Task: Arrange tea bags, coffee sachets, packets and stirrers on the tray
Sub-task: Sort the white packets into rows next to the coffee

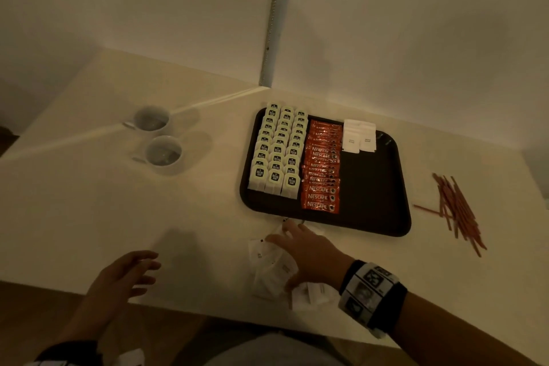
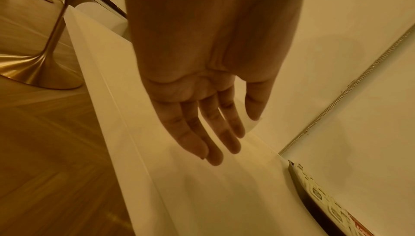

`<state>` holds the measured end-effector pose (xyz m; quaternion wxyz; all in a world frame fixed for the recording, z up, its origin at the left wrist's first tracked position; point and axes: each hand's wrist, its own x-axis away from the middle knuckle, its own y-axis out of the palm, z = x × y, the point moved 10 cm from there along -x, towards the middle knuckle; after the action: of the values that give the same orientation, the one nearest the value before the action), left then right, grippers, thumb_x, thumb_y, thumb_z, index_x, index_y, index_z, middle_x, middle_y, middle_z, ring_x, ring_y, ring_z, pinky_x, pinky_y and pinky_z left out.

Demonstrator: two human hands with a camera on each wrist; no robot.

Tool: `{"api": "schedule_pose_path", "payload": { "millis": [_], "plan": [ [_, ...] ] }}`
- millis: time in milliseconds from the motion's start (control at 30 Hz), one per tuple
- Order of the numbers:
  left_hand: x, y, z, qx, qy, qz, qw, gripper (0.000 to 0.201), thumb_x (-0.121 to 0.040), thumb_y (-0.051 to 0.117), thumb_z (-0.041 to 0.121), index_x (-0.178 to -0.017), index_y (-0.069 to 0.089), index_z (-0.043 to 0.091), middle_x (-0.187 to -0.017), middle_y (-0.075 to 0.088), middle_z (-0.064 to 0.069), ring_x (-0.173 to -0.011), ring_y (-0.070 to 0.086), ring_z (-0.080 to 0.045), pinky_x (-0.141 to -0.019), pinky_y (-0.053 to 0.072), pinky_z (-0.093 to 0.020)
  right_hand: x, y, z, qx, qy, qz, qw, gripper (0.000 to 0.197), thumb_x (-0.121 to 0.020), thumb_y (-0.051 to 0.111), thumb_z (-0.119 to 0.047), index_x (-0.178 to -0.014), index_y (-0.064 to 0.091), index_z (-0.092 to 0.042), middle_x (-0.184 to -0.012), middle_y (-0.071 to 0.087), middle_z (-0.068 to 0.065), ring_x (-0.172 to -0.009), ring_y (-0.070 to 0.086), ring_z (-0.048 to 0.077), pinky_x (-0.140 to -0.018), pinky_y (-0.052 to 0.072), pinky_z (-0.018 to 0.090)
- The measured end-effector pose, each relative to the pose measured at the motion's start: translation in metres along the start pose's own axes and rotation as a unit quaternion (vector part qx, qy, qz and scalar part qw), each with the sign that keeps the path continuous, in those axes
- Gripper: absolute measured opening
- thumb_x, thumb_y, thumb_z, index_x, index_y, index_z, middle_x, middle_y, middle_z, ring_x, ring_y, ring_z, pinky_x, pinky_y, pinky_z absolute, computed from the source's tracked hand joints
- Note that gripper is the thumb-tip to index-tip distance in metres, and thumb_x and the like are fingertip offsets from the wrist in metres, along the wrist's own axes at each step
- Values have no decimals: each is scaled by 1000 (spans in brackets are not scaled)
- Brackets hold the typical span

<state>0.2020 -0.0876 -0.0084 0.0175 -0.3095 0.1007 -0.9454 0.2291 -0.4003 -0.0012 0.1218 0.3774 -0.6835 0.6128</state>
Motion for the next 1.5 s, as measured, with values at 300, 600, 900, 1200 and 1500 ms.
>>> {"api": "schedule_pose_path", "payload": {
  "millis": [300, 600, 900, 1200, 1500],
  "plan": [
    [-2, -4, -2, -2, 11, 6, 1000, 19, -98, 45, 8, -100, 64, 10, -100, 67, -15, -86, 61, -35, -73, 46, -37, 16, 8, 5, 127, -54, -27, 990, 110, -60, 84, -40, -141, 10, -49, -152, 9, 2, -138, 10, 31, -106, 30, 53],
    [7, -4, -11, -3, -1, -1, 1000, 20, -98, 45, 9, -103, 63, 6, -99, 67, -15, -84, 60, -35, -70, 45, -35, 18, 14, 23, 82, -49, -38, 995, 78, -74, 76, -17, -134, 30, -36, -143, 22, 4, -125, 31, 25, -97, 46, 41],
    [7, -1, -8, -21, 6, -3, 1000, 19, -97, 46, 8, -105, 64, 6, -99, 69, -15, -83, 62, -33, -66, 50, -30, 28, 9, 31, 132, -72, -17, 988, 52, -85, 65, -30, -133, 43, -26, -140, 41, 1, -127, 35, 22, -109, 30, 40],
    [10, 8, 6, -27, 10, -7, 1000, 20, -98, 44, 5, -105, 62, 2, -99, 66, -18, -83, 59, -35, -70, 44, -33, 22, 15, 35, 70, -52, -6, 996, 72, -82, 67, -41, -140, 24, -41, -139, 42, -2, -125, 36, 22, -107, 26, 43],
    [8, 11, 2, -32, -5, -8, 999, 20, -97, 44, 5, -106, 62, 1, -100, 66, -20, -83, 59, -36, -69, 44, -34, 22, 19, 21, 86, -96, -15, 992, 55, -87, 63, -25, -137, 40, -20, -143, 35, 4, -129, 34, 24, -107, 37, 38]
  ]
}}
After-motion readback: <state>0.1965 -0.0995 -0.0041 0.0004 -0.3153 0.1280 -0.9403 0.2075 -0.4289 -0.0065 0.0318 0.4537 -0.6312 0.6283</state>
